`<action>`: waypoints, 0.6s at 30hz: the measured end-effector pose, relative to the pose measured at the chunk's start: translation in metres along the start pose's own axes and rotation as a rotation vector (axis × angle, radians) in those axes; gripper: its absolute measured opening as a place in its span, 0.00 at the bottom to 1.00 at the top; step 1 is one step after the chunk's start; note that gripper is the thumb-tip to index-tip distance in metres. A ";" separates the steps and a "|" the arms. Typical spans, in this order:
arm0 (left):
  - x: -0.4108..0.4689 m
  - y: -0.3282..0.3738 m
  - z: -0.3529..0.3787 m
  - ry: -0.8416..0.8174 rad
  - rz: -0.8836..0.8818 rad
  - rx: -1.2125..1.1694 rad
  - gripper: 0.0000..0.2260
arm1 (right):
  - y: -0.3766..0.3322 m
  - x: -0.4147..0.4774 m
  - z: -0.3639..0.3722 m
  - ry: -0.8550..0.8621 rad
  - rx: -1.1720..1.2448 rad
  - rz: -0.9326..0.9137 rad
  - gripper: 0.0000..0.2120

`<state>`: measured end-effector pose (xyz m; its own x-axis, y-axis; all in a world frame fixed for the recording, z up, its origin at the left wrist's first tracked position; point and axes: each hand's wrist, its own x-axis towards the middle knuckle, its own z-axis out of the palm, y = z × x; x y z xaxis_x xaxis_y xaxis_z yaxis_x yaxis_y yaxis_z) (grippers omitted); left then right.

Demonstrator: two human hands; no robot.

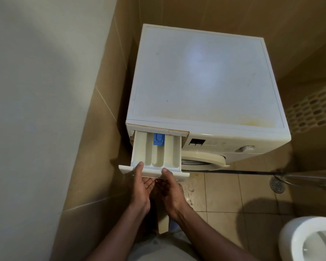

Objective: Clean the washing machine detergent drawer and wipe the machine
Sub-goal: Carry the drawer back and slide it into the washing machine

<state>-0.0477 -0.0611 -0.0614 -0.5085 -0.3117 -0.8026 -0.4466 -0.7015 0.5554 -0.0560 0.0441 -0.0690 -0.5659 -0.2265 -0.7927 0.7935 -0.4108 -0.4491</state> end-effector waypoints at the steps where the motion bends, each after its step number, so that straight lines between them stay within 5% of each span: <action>1: 0.004 0.003 0.003 -0.008 0.013 0.012 0.14 | -0.006 0.002 0.003 0.007 -0.028 -0.020 0.27; 7: 0.029 0.034 0.032 -0.008 0.016 0.018 0.13 | -0.043 0.025 0.031 0.082 -0.087 -0.043 0.17; 18: 0.062 0.054 0.053 -0.036 0.048 -0.002 0.28 | -0.072 0.060 0.042 0.063 -0.129 -0.026 0.30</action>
<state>-0.1424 -0.0837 -0.0694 -0.5551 -0.3217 -0.7670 -0.4196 -0.6879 0.5922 -0.1569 0.0230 -0.0670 -0.5749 -0.1595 -0.8025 0.8030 -0.2982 -0.5160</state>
